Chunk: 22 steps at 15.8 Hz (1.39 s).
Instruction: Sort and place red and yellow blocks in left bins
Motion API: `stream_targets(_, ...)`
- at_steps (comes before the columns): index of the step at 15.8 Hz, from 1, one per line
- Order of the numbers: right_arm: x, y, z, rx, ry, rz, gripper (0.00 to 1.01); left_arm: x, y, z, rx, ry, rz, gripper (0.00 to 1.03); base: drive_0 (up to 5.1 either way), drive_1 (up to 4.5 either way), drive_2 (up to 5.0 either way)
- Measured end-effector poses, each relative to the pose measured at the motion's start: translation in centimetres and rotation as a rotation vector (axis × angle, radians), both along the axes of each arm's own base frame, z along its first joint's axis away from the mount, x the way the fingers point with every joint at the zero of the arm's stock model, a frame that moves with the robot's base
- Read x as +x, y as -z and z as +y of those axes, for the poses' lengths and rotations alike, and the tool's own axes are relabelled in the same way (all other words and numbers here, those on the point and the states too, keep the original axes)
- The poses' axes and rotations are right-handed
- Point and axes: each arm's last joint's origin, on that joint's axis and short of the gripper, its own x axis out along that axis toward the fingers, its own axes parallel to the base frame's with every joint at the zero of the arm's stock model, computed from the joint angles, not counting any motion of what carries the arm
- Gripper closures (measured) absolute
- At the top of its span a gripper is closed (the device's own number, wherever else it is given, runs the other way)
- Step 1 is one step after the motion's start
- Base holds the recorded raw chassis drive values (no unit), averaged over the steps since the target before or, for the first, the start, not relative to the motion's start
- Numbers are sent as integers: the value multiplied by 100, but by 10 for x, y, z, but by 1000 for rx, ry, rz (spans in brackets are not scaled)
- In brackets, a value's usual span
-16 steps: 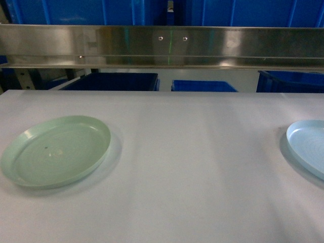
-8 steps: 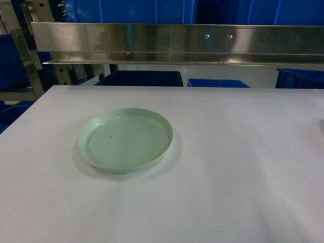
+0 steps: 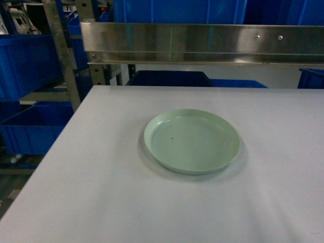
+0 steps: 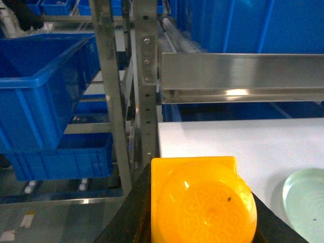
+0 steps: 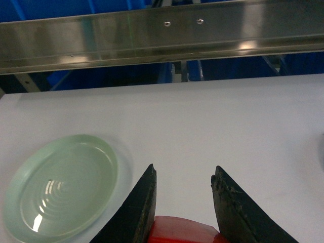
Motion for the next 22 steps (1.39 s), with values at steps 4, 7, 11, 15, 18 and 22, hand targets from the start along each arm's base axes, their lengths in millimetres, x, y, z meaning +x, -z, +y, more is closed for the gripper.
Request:
stream_targets(4,0,0,0,0,-2,-1,73,0,0,1,0,-2,-2,76,-505,241,241)
stream_targets(7,0,0,0,0,-1,1,73,0,0,1,0,-2,-5,76,-510,235,235)
stream_targets(11,0,0,0,0,-1,-2,73,0,0,1,0,-2,-4,76,-505,241,241)
stream_targets(15,0,0,0,0,-1,0,73,0,0,1,0,-2,-5,76,-502,243,243)
stream_targets(18,0,0,0,0,-1,-2,73,0,0,1,0,-2,-3,76,-496,249,249)
stream_targets(22,0,0,0,0,1,0,73,0,0,0,0,-1,-3,76,-503,243,243)
